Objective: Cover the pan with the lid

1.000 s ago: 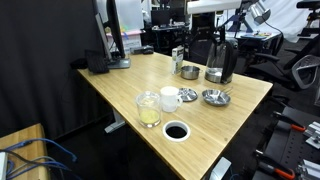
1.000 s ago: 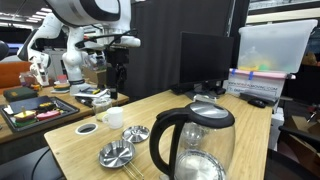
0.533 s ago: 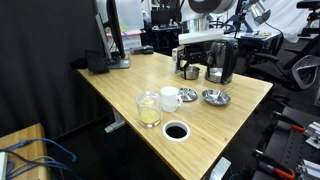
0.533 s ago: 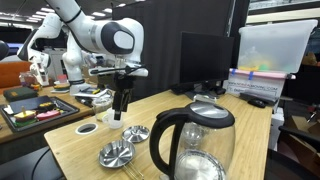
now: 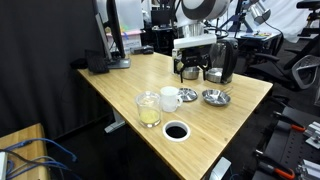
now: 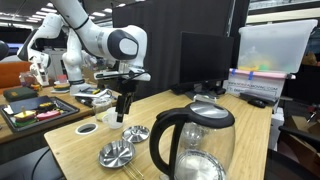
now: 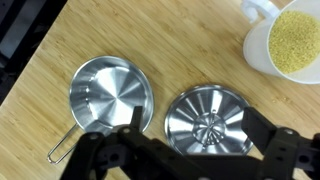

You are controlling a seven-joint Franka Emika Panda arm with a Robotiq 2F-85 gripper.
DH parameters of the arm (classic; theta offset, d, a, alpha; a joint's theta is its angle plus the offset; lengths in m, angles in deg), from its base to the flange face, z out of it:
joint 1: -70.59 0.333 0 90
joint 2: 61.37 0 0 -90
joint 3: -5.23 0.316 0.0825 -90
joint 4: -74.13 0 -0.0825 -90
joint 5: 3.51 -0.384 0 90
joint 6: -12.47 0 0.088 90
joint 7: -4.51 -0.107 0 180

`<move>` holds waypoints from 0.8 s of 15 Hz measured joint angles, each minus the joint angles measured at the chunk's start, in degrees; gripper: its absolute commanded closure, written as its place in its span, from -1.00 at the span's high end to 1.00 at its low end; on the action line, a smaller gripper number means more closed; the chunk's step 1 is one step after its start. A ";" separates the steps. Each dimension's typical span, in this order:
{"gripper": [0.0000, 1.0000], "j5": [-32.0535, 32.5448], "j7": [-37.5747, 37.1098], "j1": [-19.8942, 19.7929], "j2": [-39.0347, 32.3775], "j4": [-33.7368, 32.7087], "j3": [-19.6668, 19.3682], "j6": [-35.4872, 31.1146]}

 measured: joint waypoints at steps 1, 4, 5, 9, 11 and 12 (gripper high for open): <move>1.00 0.00 0.00 0.32 -0.02 0.00 -0.32 -0.01; 1.00 0.03 -0.75 1.31 -0.19 0.00 -1.46 -0.97; 1.00 0.03 -1.14 1.53 -0.43 -0.01 -1.80 -1.51; 1.00 0.04 -3.54 2.25 -2.68 -0.38 -3.11 -5.58; 1.00 0.04 -5.05 2.59 -4.03 -0.89 -3.59 -7.37; 1.00 0.04 -5.89 2.89 -4.67 -1.25 -3.86 -7.98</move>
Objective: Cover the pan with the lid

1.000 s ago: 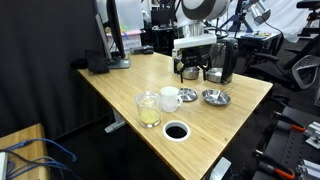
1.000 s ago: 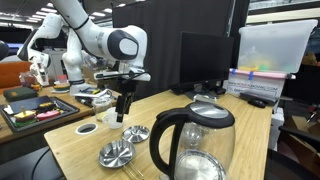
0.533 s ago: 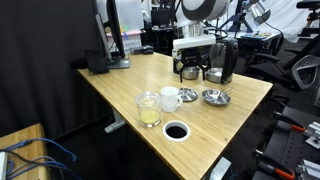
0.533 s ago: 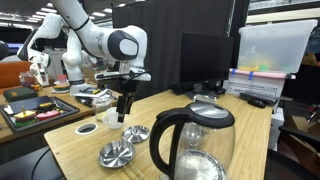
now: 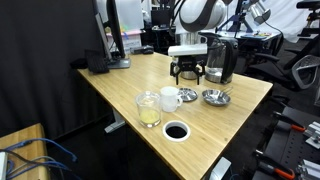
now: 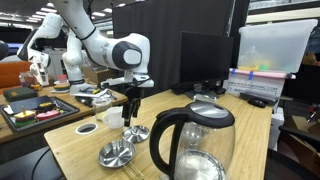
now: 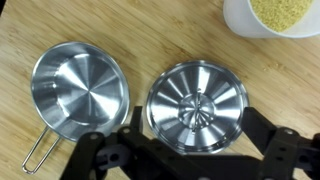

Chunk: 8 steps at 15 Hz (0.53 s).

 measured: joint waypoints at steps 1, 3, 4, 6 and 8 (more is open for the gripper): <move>1.00 0.01 -0.77 0.30 -0.62 -0.25 -0.20 -0.61; 1.00 0.24 -2.46 1.09 -1.67 -0.71 -0.77 -1.57; 1.00 0.48 -3.16 1.47 -2.09 -0.87 -1.08 -1.80; 1.00 1.29 -4.71 2.13 -2.73 -1.13 -1.78 -2.14; 1.00 1.37 -5.23 2.39 -3.24 -1.28 -2.32 -2.28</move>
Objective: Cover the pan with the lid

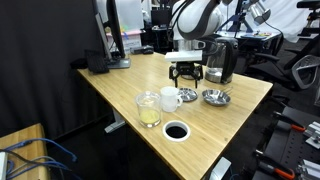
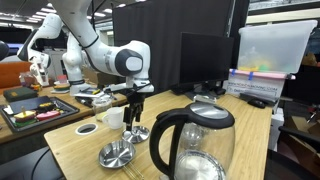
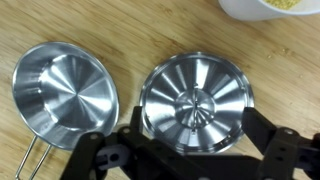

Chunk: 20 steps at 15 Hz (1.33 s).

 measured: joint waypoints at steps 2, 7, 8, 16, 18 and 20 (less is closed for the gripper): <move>1.00 0.00 -0.10 0.03 -0.15 -0.01 -0.28 -0.02; 0.88 0.00 -0.82 0.63 -1.56 -0.15 -0.29 -0.18; 0.48 0.00 -1.11 0.69 -2.10 -0.24 -0.31 -0.39; -0.48 -0.05 -1.62 0.72 -3.49 -1.36 -1.17 -1.26; -0.73 -0.07 -1.62 0.79 -3.49 -1.50 -1.17 -1.27; -0.98 -0.11 -1.63 0.90 -3.49 -1.53 -1.16 -1.27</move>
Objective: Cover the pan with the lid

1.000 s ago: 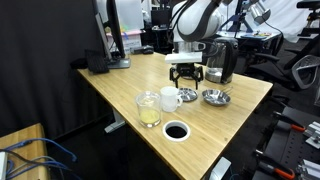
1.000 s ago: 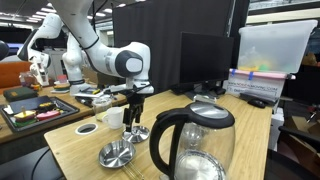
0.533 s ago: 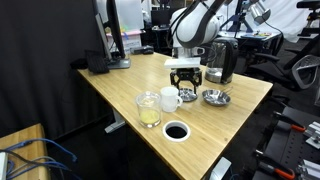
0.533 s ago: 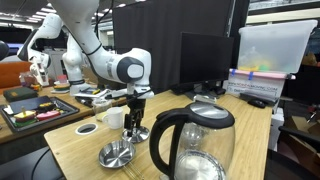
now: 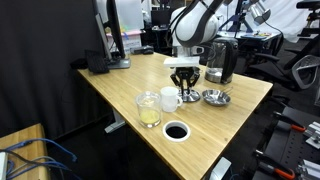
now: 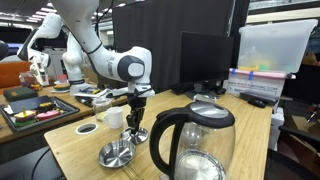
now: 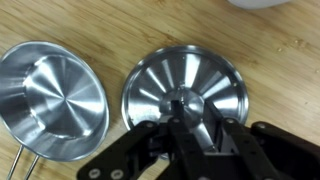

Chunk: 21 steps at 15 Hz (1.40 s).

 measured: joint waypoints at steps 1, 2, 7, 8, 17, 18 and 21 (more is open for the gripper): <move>-1.00 -0.02 0.00 0.03 0.02 0.00 0.00 0.00; -1.00 -0.11 0.00 0.03 0.00 0.03 0.00 0.00; -0.98 -0.55 0.00 -0.03 0.27 -0.02 0.00 -0.16; -0.98 -0.55 0.00 -0.05 0.68 -0.02 -0.03 -0.25; -0.98 1.10 0.01 -0.42 12.62 4.84 -1.21 -0.31; -0.98 1.70 0.01 -0.53 14.15 6.17 -1.40 -0.22; -0.98 3.52 0.01 -1.49 17.83 10.68 -1.87 0.06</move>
